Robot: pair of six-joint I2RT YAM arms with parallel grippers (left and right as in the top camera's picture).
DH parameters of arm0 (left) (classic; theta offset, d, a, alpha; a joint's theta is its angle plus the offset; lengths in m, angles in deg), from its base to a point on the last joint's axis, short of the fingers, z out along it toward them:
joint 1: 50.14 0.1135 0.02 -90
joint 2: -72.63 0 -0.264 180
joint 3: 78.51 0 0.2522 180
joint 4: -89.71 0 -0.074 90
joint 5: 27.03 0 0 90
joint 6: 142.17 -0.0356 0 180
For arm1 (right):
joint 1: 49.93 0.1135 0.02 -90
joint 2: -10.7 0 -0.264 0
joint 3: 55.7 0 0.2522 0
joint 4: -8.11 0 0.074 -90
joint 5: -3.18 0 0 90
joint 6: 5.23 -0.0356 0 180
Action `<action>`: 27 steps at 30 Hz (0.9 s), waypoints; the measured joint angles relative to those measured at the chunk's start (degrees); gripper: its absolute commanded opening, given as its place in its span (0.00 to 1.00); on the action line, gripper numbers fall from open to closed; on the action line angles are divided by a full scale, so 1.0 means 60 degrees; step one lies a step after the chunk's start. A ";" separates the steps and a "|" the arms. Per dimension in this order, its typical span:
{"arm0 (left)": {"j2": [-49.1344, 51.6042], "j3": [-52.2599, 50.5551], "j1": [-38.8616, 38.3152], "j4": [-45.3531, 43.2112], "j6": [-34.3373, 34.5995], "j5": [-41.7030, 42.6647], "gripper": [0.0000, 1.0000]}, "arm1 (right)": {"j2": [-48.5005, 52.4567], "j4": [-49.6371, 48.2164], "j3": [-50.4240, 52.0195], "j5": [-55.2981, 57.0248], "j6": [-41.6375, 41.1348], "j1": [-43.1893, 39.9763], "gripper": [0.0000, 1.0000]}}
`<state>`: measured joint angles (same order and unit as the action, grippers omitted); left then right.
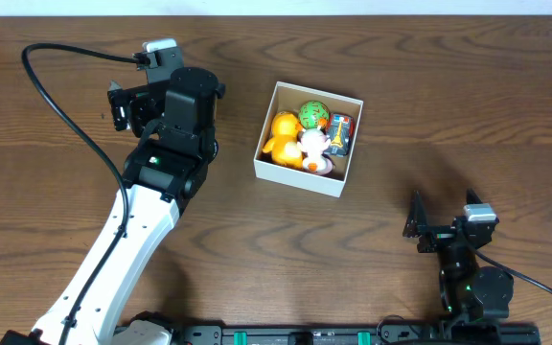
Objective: Pack container
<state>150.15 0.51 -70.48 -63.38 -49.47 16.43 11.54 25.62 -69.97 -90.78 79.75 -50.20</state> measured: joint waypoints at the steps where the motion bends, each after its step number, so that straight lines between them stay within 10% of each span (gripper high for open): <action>1: 0.0000 0.0000 0.0000 0.0000 0.0000 0.0000 0.98 | 0.0000 0.0000 0.0000 0.0000 0.0000 0.0000 0.99; 20: -0.0160 0.0000 0.0000 0.0448 0.0004 0.0011 0.98 | 0.0000 0.0000 0.0000 0.0004 0.0000 0.0000 0.99; 27: -0.2769 -0.0015 0.0000 0.1858 -0.0004 0.0036 0.98 | 0.0000 0.0000 0.0000 0.0025 0.0000 0.0000 0.99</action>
<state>133.54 0.42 -70.48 -52.23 -49.49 16.65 11.54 25.62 -69.97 -90.63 79.75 -50.20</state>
